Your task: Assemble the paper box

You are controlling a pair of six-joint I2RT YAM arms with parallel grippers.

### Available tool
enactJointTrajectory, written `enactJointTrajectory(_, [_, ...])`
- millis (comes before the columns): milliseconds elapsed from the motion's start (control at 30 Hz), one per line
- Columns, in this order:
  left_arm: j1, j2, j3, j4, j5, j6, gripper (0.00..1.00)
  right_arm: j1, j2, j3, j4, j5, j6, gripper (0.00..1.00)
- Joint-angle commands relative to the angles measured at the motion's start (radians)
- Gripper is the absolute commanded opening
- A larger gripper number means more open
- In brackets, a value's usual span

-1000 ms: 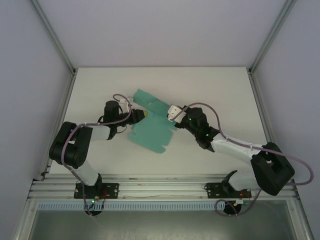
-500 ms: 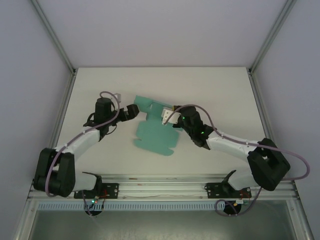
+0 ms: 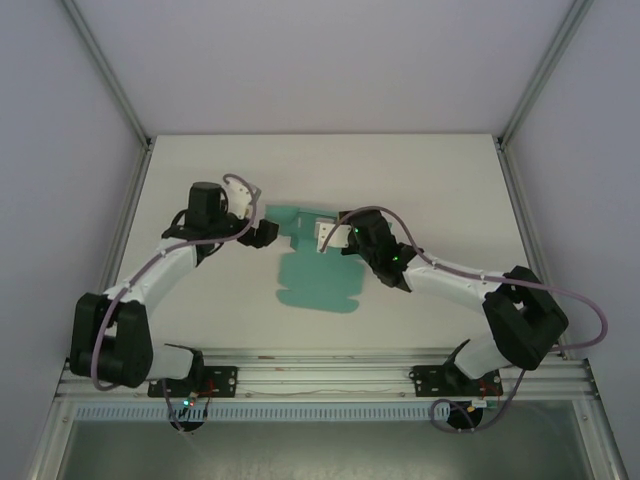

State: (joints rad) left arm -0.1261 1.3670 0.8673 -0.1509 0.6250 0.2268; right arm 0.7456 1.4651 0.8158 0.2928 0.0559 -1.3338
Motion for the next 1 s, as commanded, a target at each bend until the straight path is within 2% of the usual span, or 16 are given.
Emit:
enactJointTrajectory(0, [0.003, 0.054, 0.091, -0.150, 0.087, 0.213, 1.00, 0.002, -0.005, 0.020, -0.030, -0.036, -0.026, 0.00])
enactJointTrajectory(200, [0.010, 0.138, 0.177, -0.243, 0.095, 0.352, 1.00, 0.003, -0.026, 0.024, -0.054, -0.061, -0.028, 0.00])
enactJointTrajectory(367, [0.014, 0.237, 0.268, -0.317, 0.147, 0.391, 0.87, 0.004, -0.047, 0.024, -0.084, -0.075, -0.023, 0.00])
enactJointTrajectory(500, [0.016, 0.325, 0.353, -0.419, 0.240, 0.448, 0.81, 0.003, -0.054, 0.019, -0.086, -0.085, -0.010, 0.00])
enactJointTrajectory(567, [0.016, 0.352, 0.381, -0.443, 0.250, 0.448, 0.73, 0.004, -0.052, 0.022, -0.085, -0.078, -0.013, 0.00])
enactJointTrajectory(733, [0.014, 0.383, 0.413, -0.440, 0.245, 0.403, 0.39, 0.004, -0.054, 0.023, -0.080, -0.081, -0.003, 0.00])
enactJointTrajectory(867, [0.011, 0.396, 0.419, -0.387, 0.245, 0.314, 0.21, 0.005, -0.042, 0.022, -0.065, -0.071, 0.004, 0.00])
enactJointTrajectory(967, [0.002, 0.396, 0.414, -0.305, 0.166, 0.194, 0.00, 0.009, -0.031, 0.018, -0.039, -0.055, 0.007, 0.00])
